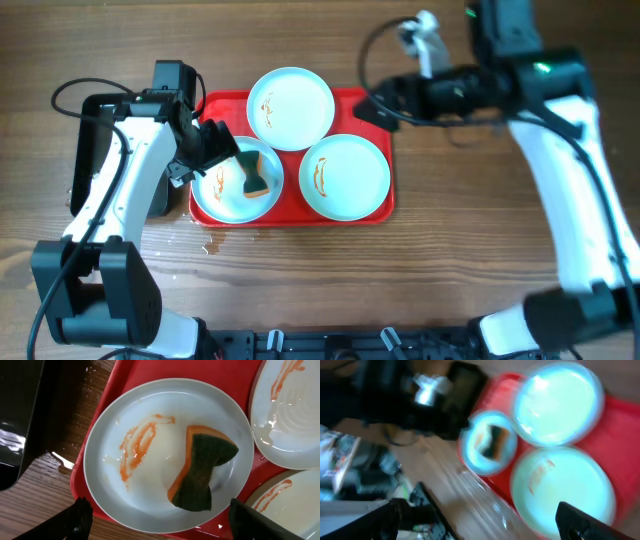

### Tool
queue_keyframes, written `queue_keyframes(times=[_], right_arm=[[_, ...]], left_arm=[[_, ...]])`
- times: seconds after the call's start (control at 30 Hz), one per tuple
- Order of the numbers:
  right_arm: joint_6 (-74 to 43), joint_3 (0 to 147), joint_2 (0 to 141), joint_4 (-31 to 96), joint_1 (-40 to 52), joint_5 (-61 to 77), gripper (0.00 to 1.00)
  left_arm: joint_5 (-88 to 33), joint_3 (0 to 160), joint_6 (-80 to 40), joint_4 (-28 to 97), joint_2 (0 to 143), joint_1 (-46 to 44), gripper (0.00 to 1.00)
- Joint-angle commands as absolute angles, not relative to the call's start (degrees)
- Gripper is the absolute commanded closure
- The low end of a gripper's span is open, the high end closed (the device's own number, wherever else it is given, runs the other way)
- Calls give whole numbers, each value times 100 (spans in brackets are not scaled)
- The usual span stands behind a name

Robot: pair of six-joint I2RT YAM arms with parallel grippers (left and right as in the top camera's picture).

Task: Clean dirty plates on tray and stack at the side
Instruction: 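Reach the right gripper to the front-left plate rim and grasp it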

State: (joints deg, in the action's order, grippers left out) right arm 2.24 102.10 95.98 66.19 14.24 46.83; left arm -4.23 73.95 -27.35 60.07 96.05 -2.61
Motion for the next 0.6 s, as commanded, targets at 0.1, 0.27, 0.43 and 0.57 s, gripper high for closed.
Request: queue_keyframes(times=[0.1,0.27,0.43,0.57], right_arm=[[-703,10337,10888,5826,2318,3846,37],[-1297,10337,11819,5162,3096,2569,34],[-1660,10337,12641,4890,3533,2053,43],[-1669,10337,12938,4624,3653,2051,51]], left_arm=[[-189,7382,-2749,6040,9623,-213,16],[97,7382,-2746,6145,9625,-207,16],[311,7382,-2729,6191,9625,-193,14],[311,7382,-2729,6289,9625,-19,15]])
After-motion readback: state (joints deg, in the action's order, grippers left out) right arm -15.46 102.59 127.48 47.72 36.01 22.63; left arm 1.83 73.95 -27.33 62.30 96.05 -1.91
